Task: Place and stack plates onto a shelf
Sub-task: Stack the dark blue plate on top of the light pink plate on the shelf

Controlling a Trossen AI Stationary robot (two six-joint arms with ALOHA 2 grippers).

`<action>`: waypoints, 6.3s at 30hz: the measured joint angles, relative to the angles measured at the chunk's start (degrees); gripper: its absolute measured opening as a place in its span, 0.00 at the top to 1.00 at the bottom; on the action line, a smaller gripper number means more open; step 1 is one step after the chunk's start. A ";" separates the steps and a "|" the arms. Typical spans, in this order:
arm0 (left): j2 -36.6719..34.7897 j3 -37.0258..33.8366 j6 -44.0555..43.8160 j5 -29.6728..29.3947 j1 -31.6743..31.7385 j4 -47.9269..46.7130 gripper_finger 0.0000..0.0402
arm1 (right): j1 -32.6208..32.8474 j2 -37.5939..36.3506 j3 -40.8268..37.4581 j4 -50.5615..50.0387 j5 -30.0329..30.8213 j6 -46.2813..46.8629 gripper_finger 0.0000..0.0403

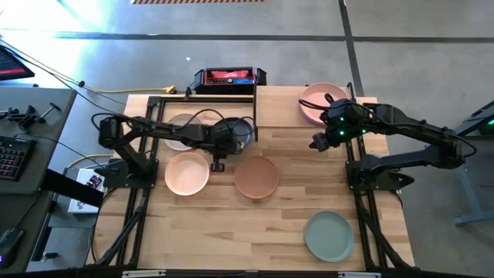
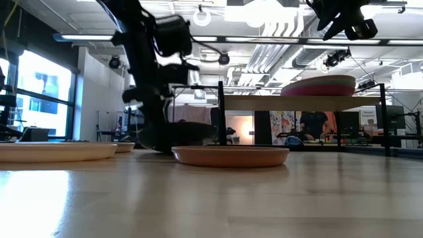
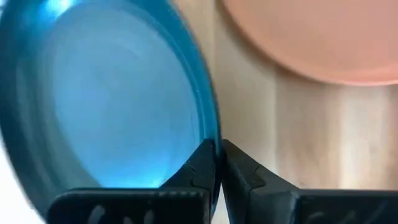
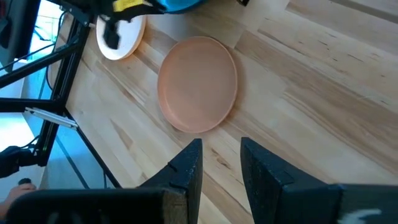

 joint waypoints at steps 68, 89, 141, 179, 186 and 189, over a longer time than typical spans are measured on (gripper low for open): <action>-11.47 0.02 27.58 -12.38 -35.16 -7.32 1.00 | 23.15 27.50 0.02 29.65 13.22 32.66 0.78; -11.33 0.02 29.55 -18.62 -35.11 3.81 1.00 | 23.06 27.47 0.02 26.85 15.52 32.48 0.78; -12.55 -0.04 -10.47 -29.77 -33.91 12.59 0.71 | 12.02 26.49 7.31 11.47 8.26 11.66 1.00; -15.29 0.00 -15.06 -41.06 -17.26 13.83 0.71 | -43.56 21.33 29.03 -18.65 -4.28 -37.07 1.00; -16.16 -0.01 -7.10 -39.69 -10.77 12.75 0.71 | -49.71 21.06 28.96 -19.06 -5.90 -35.50 1.00; -17.41 0.06 -4.10 -38.84 -7.91 13.14 0.71 | -50.48 19.93 28.96 -19.10 -5.90 -33.72 1.00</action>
